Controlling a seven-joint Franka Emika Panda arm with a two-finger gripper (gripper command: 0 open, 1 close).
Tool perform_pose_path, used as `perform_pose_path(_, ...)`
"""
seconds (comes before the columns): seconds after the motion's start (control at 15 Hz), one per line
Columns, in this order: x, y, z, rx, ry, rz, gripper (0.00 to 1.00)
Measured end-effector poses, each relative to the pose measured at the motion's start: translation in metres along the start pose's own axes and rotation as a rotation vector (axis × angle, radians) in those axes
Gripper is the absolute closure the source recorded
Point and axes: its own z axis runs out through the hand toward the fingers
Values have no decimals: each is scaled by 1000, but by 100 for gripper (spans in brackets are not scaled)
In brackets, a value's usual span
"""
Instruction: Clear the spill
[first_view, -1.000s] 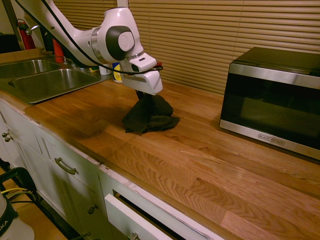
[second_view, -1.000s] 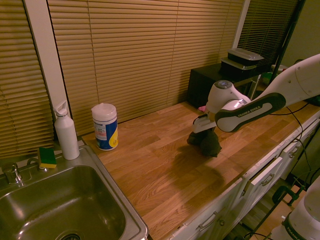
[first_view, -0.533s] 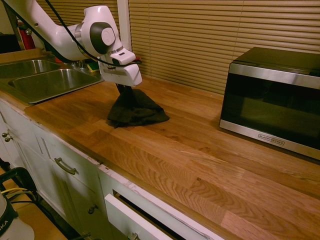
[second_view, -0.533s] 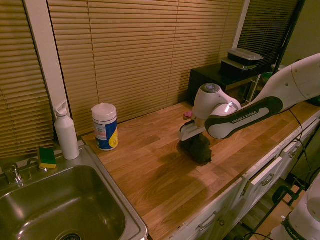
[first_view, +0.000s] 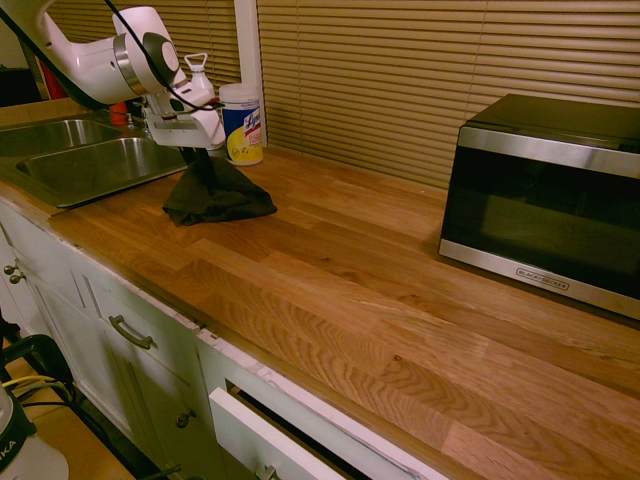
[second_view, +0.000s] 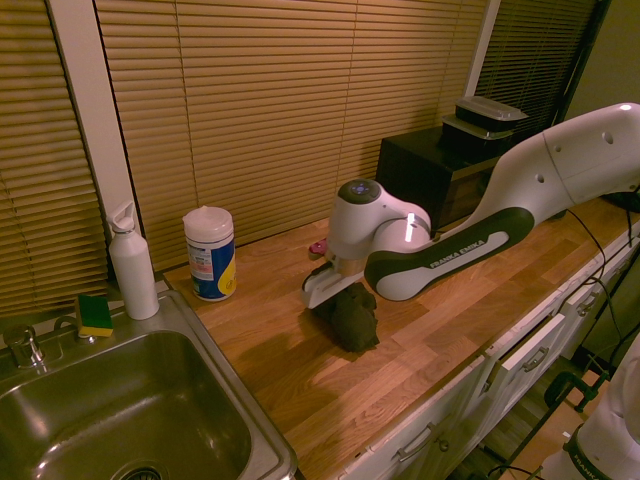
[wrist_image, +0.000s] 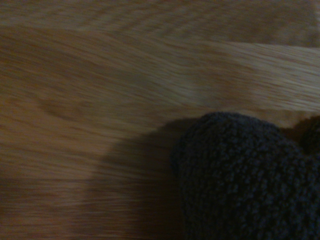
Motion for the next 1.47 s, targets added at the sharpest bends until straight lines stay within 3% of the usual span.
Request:
perform_pose_path(0.27,-28,-25,-7,27,-7,-19,100)
perform_pose_path(0.33,-33,-26,-5,24,-10,-22,0)
perform_pose_path(1.13,-36,-29,1,14,-14,7,0)
perform_pose_path(1.47,-31,-18,-50,34,30,41,0)
